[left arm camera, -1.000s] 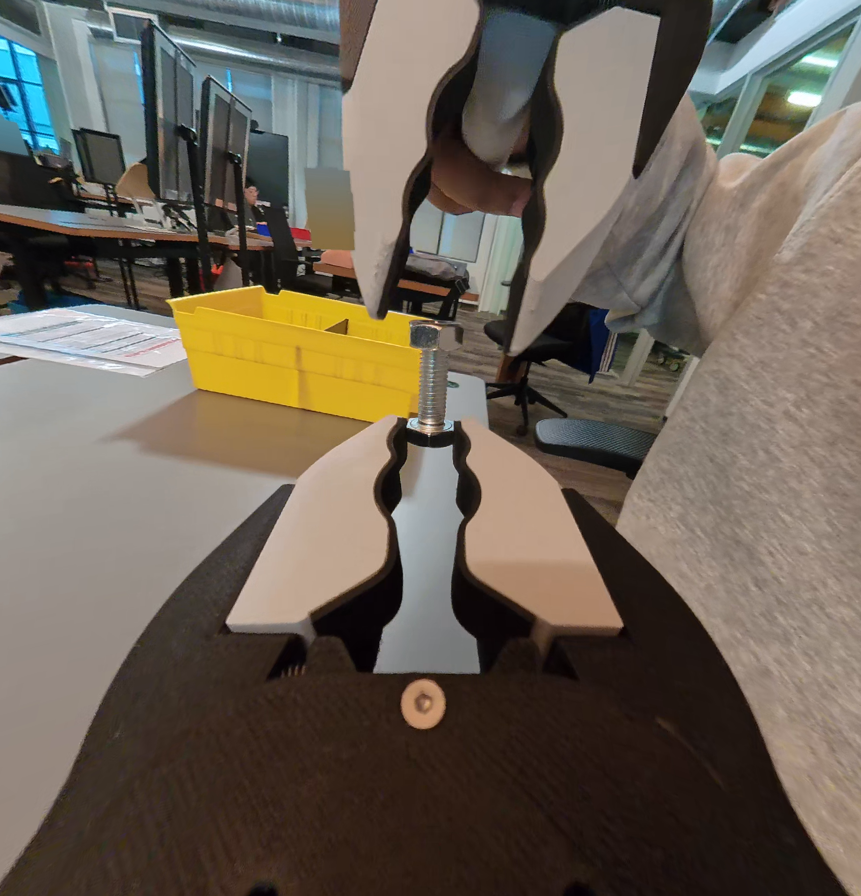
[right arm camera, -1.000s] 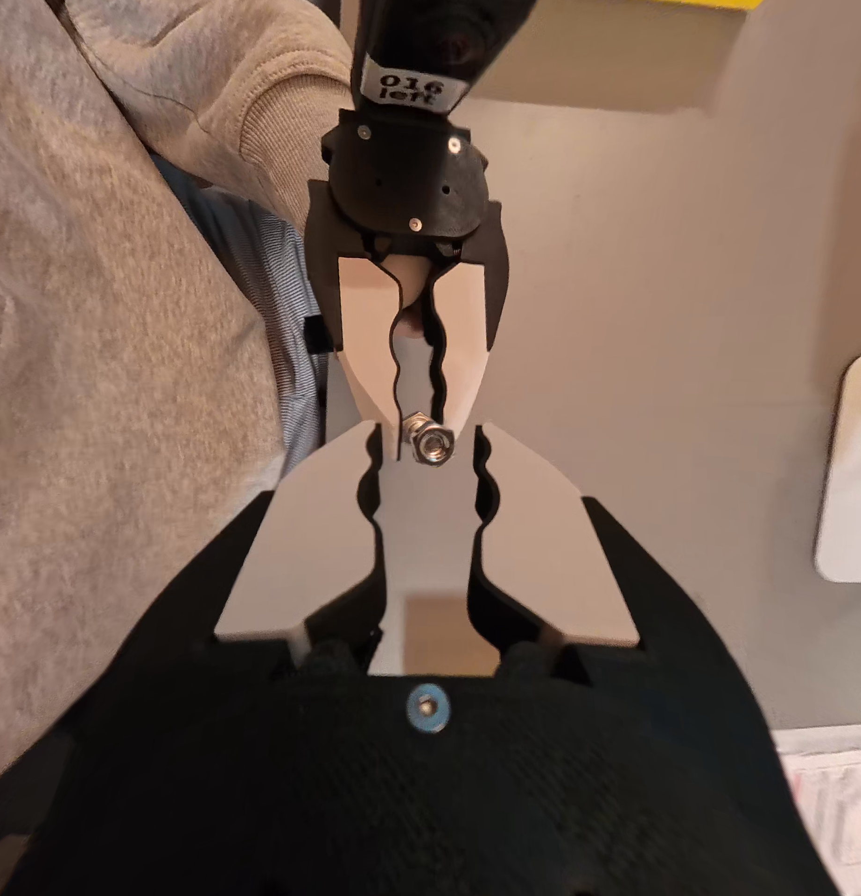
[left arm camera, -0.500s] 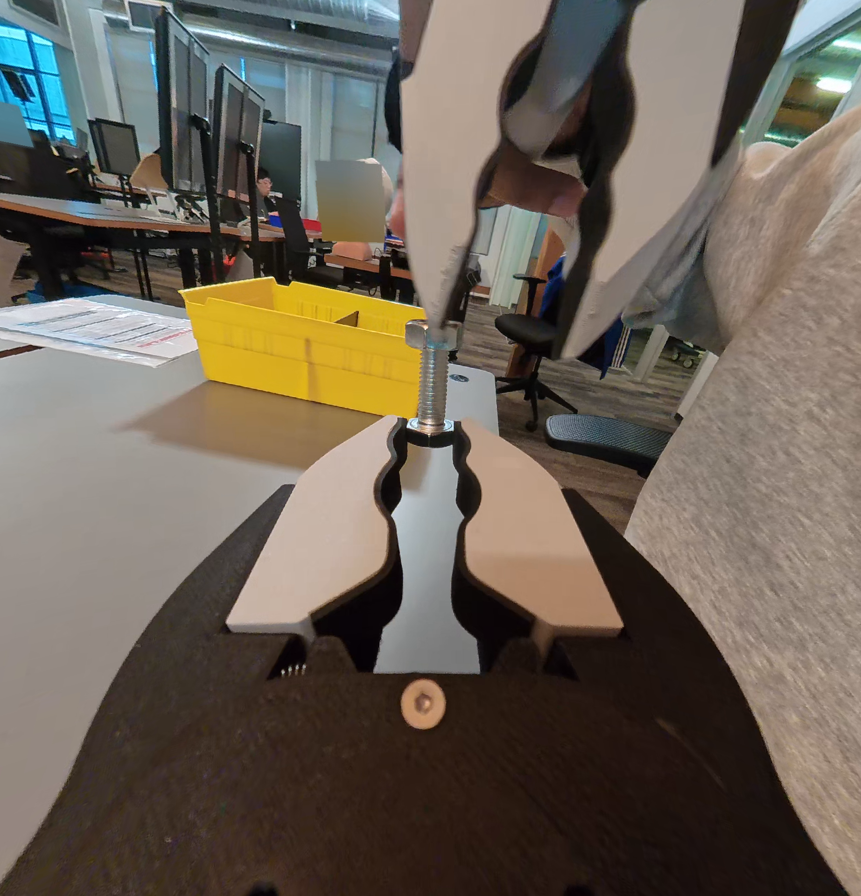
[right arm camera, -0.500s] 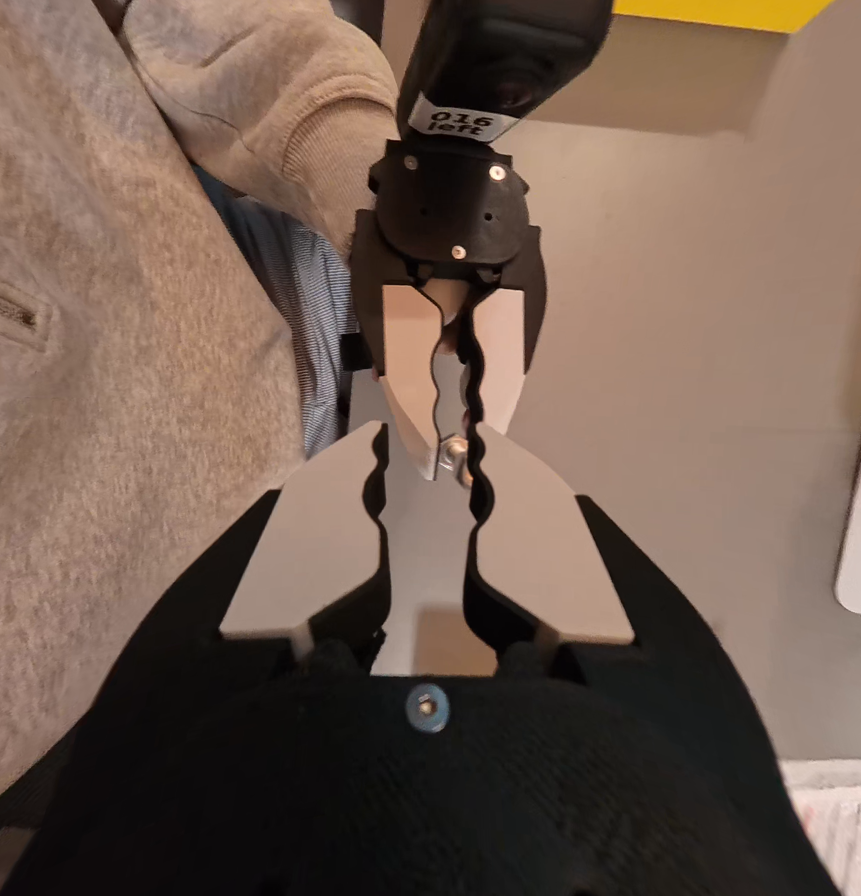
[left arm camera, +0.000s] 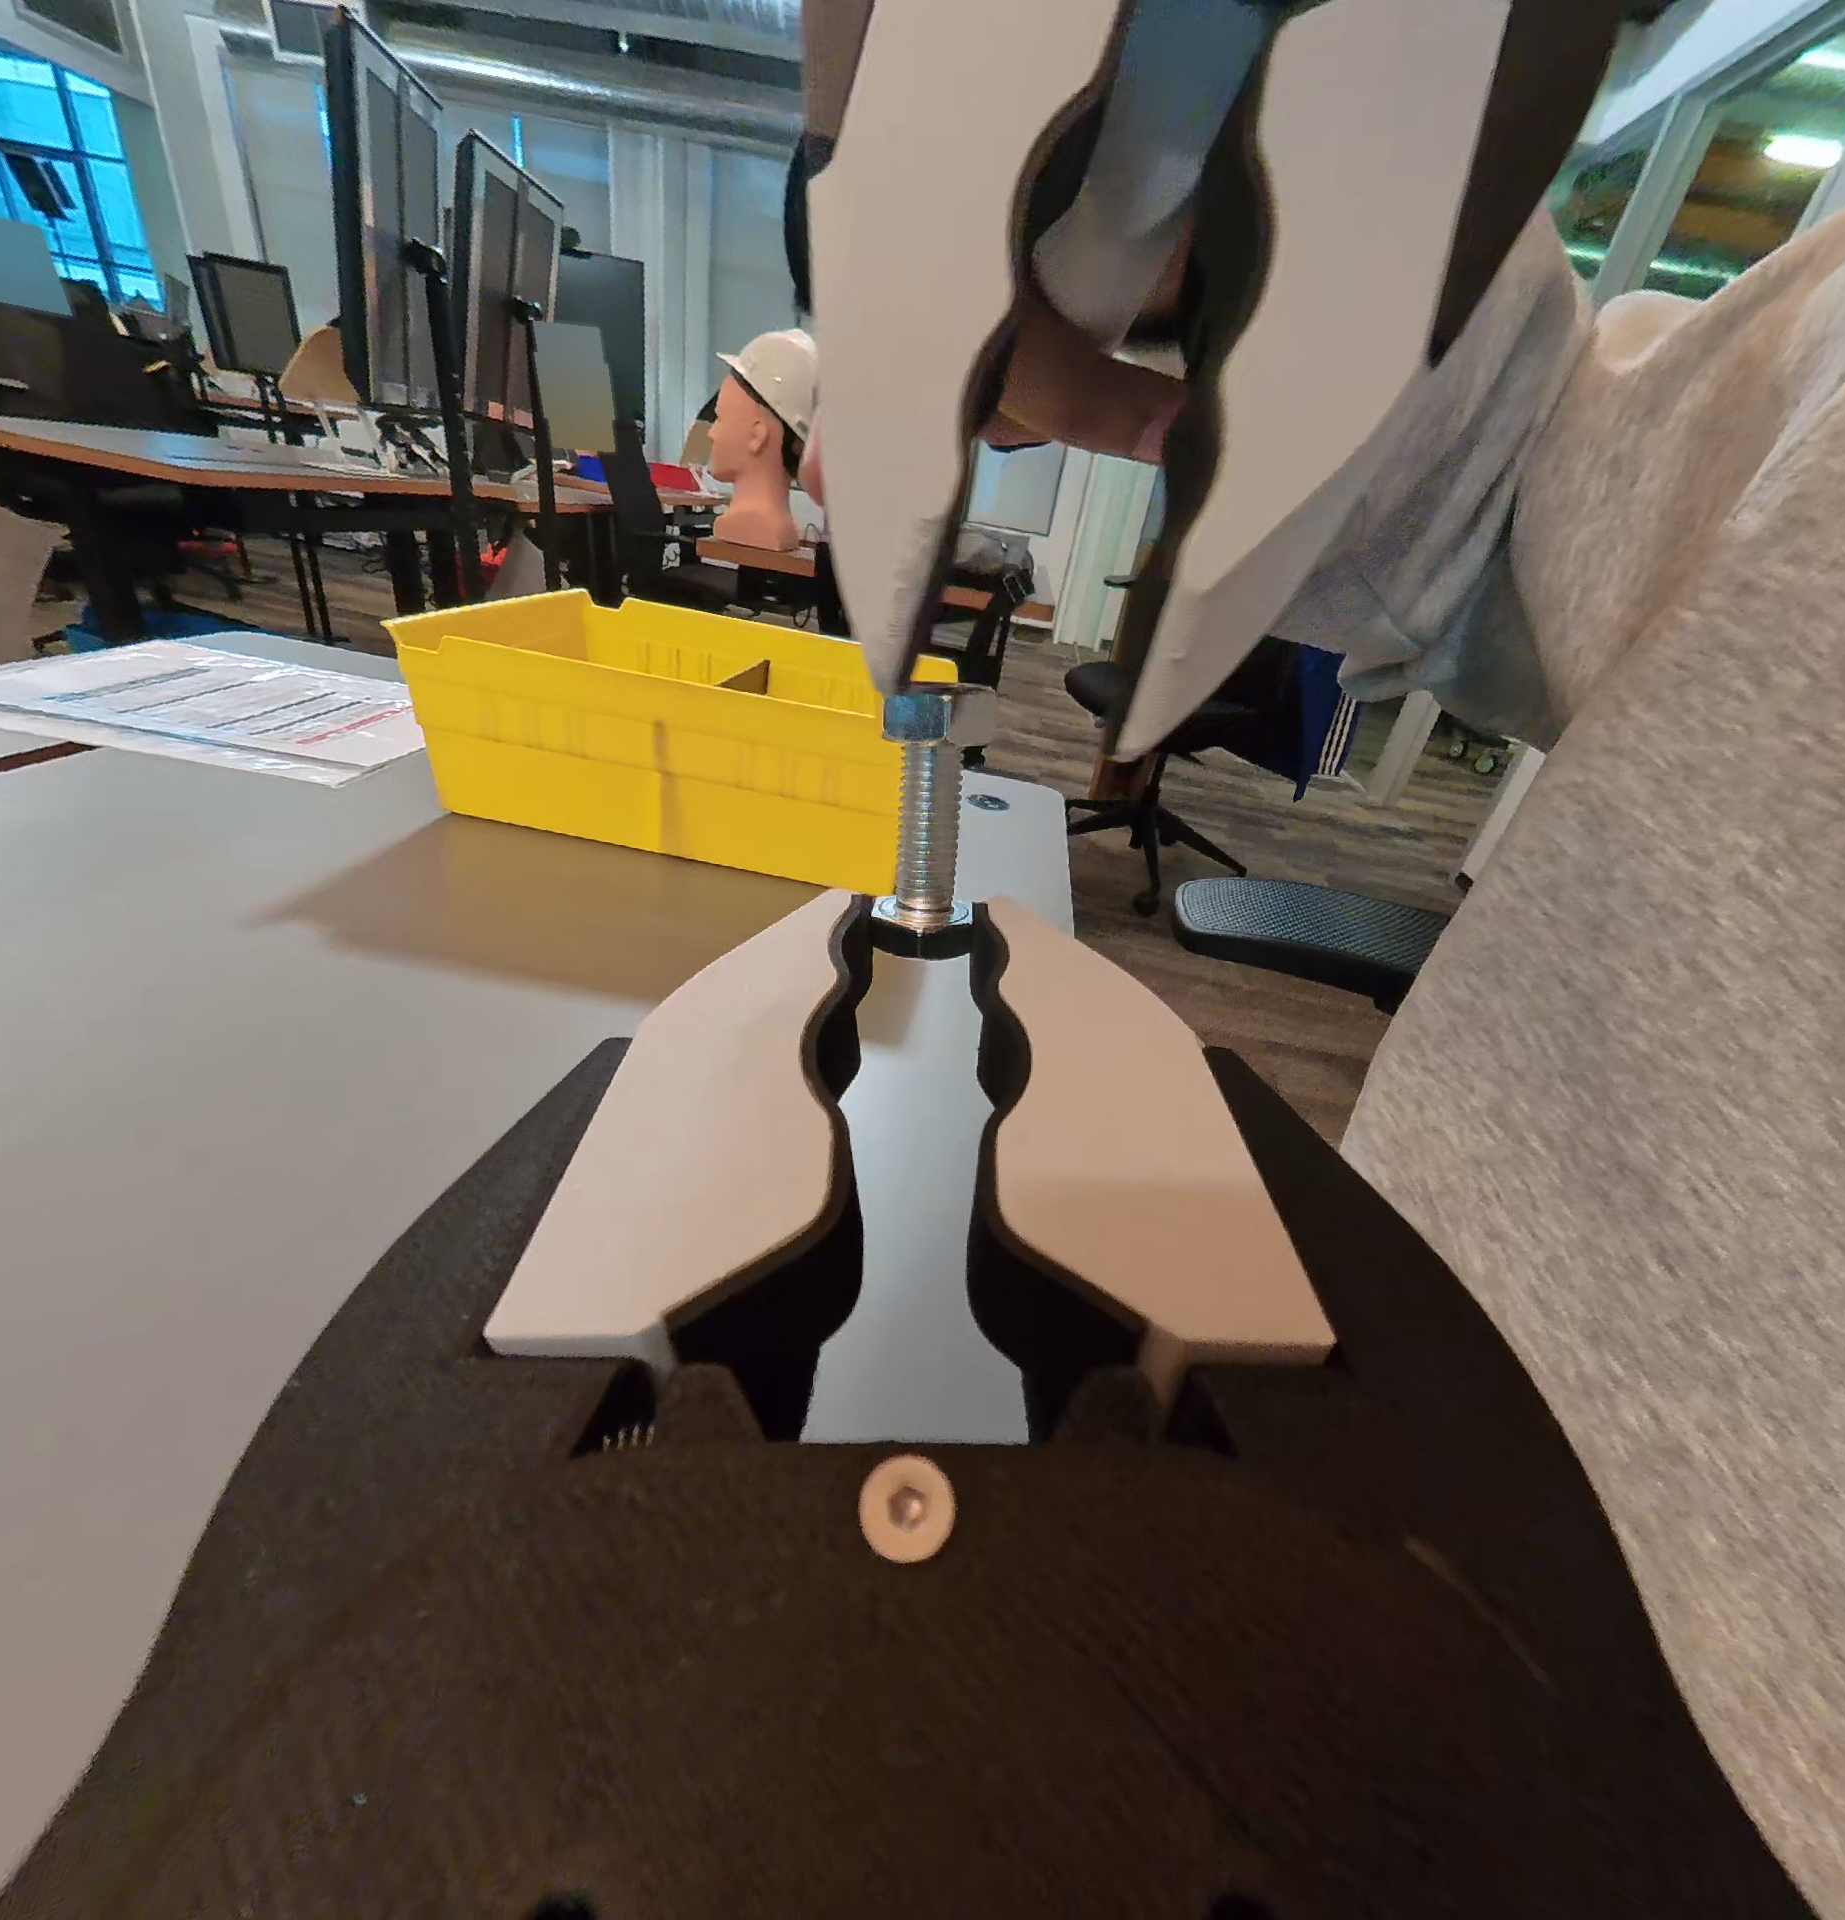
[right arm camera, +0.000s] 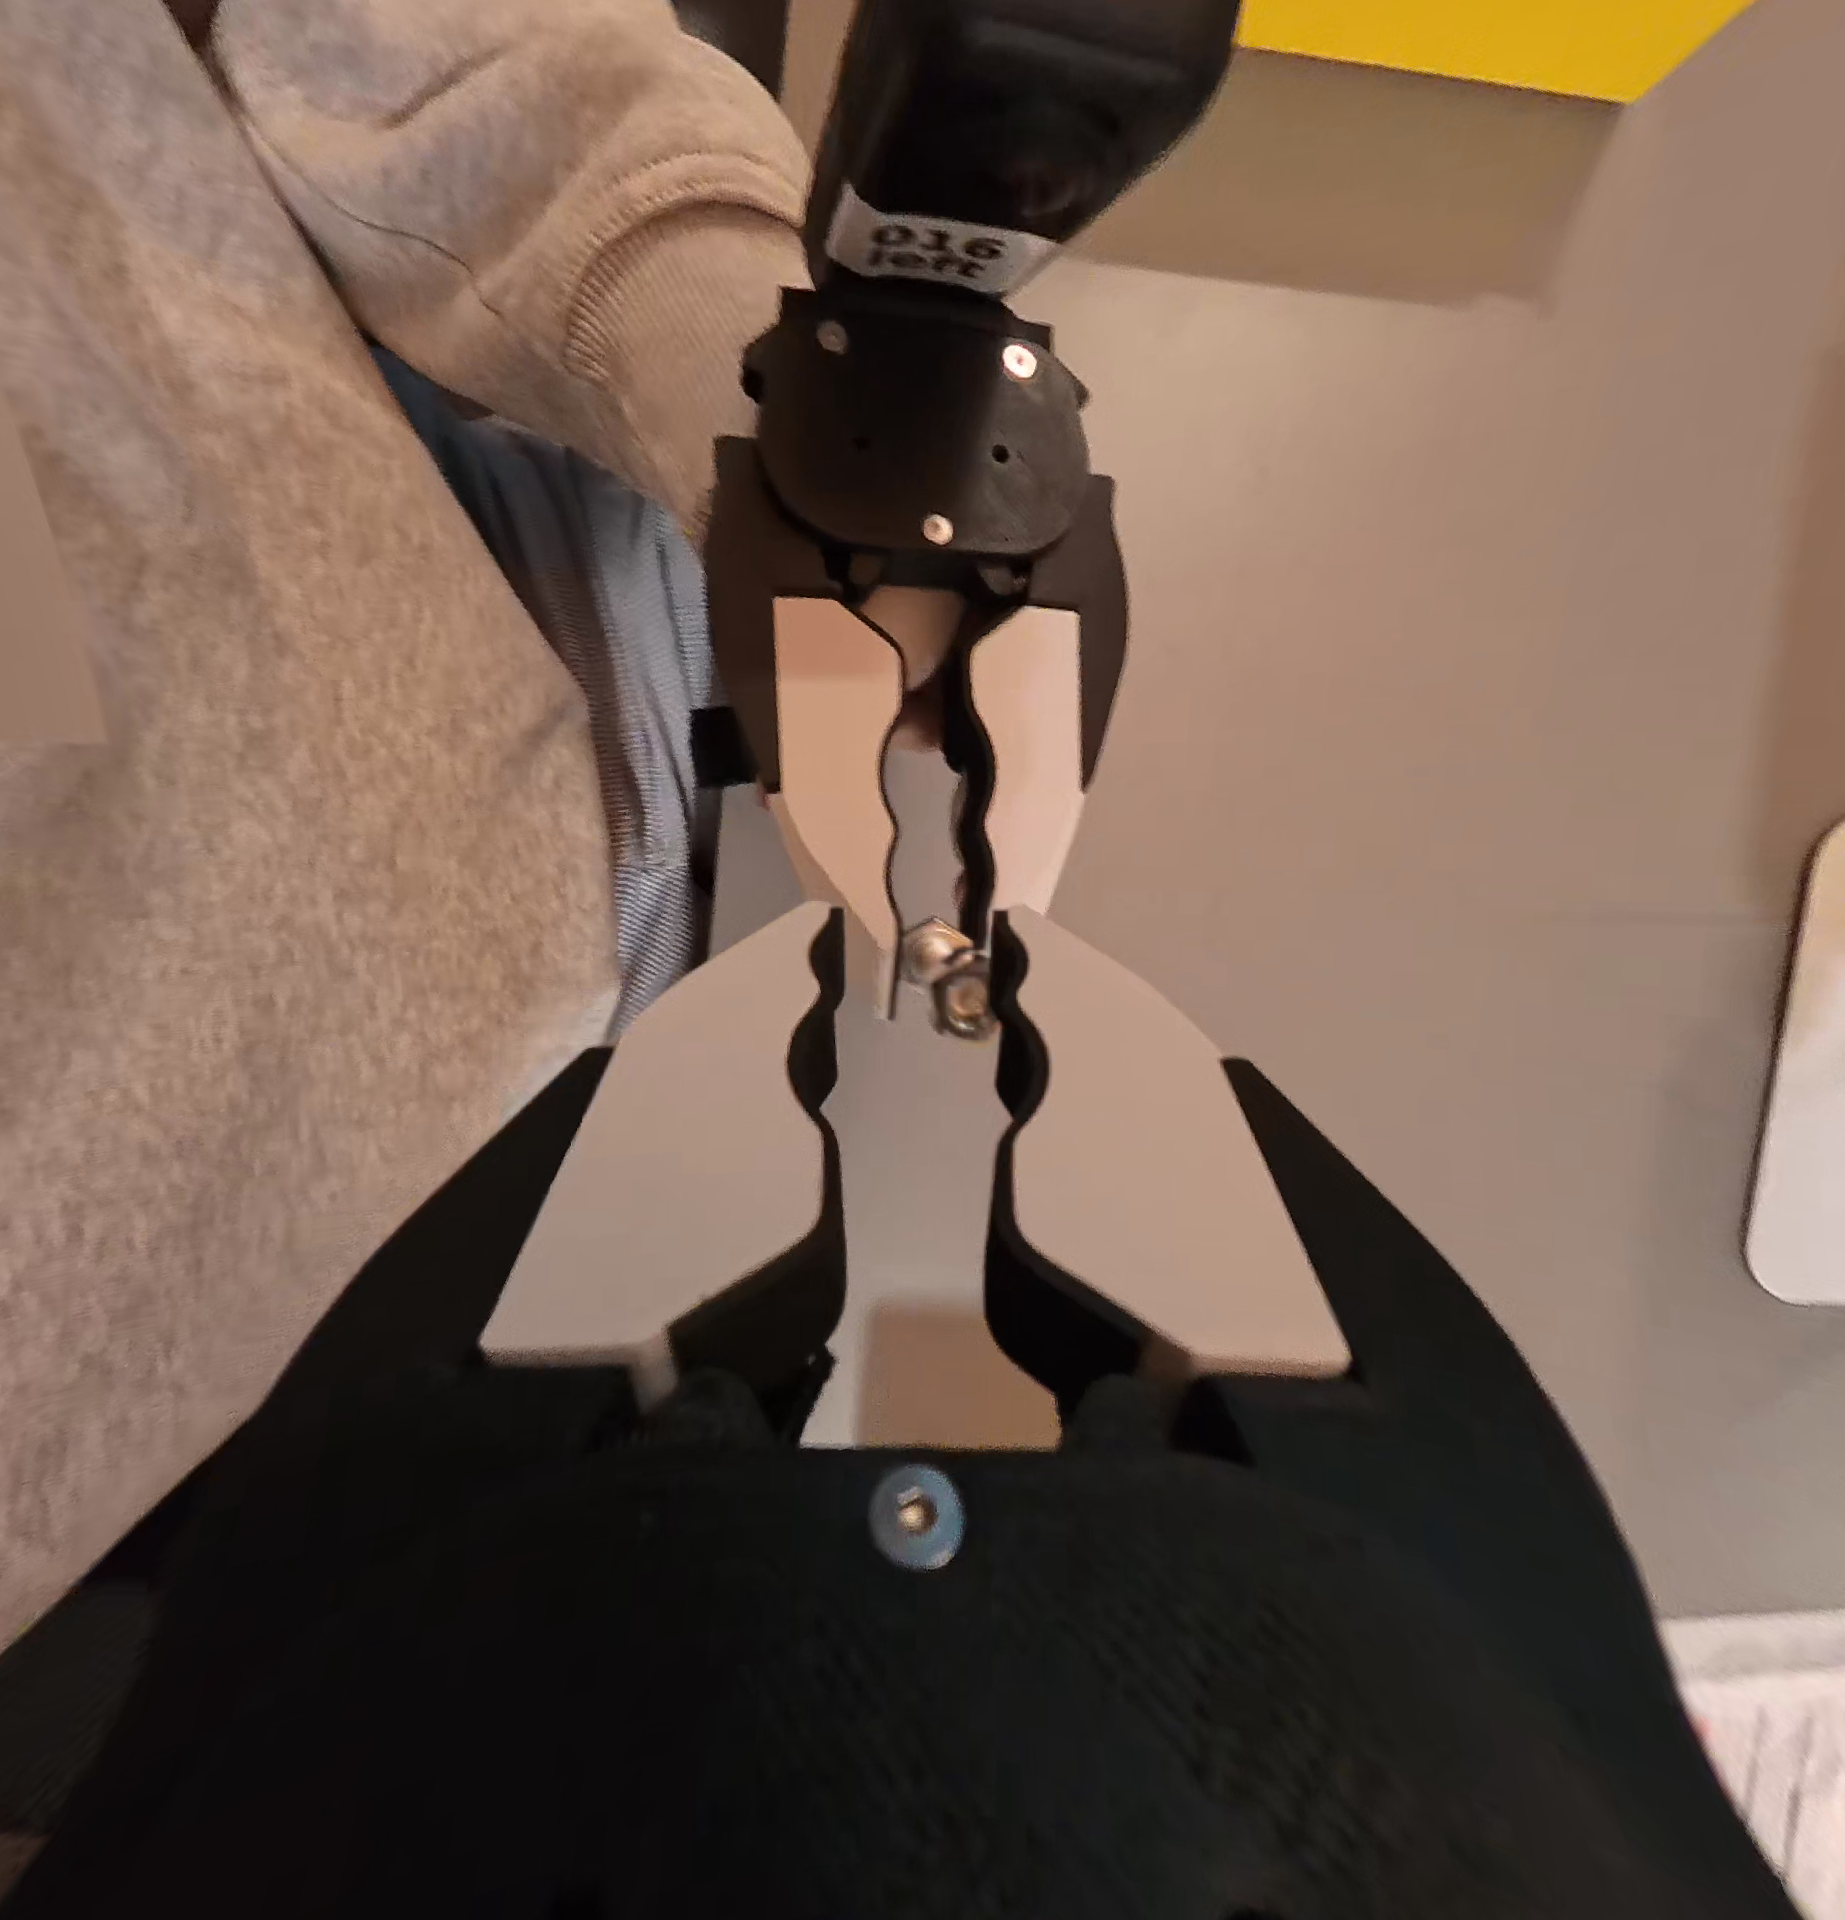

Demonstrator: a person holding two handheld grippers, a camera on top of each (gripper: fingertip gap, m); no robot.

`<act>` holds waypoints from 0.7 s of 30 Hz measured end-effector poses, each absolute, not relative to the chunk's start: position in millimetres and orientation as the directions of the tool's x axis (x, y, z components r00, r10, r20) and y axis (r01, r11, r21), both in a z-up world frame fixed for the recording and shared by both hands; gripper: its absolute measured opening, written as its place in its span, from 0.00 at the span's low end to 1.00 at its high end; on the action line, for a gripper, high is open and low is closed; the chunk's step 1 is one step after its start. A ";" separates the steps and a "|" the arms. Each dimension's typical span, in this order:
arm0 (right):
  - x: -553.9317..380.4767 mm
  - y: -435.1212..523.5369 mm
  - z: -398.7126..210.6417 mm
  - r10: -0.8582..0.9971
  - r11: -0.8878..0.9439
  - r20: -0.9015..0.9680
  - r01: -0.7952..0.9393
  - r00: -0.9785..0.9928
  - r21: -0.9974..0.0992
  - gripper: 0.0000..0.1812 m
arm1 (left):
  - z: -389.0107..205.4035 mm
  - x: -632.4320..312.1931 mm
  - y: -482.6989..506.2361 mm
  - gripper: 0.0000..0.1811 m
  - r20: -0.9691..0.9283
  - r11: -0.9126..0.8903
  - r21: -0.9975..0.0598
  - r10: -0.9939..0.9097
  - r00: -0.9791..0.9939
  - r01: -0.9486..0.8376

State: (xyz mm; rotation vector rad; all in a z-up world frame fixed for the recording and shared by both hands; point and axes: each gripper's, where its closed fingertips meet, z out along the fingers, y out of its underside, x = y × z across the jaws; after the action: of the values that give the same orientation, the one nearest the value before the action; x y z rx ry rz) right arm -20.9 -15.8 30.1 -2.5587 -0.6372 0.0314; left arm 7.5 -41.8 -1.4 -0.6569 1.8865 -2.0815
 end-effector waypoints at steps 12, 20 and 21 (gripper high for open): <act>-33.9 -16.9 27.0 0.455 -0.757 0.067 0.426 0.888 -0.496 0.15 | -2.2 8.1 -42.1 0.10 0.159 -0.125 -0.986 -0.479 -0.863 -0.112; -16.8 -18.5 22.7 0.366 -0.801 0.140 0.388 0.920 -0.456 0.16 | -0.1 7.4 -41.5 0.10 0.151 -0.127 -0.987 -0.481 -0.864 -0.101; -19.0 -19.3 21.3 0.362 -0.805 0.134 0.382 0.923 -0.454 0.15 | -0.1 7.4 -41.5 0.10 0.150 -0.126 -0.987 -0.481 -0.864 -0.101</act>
State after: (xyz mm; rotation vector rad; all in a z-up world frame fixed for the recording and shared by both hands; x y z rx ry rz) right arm -19.0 -19.3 21.3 -2.5957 -0.5347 -0.0557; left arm 7.4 -41.5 -0.1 -0.6521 1.8787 -2.0768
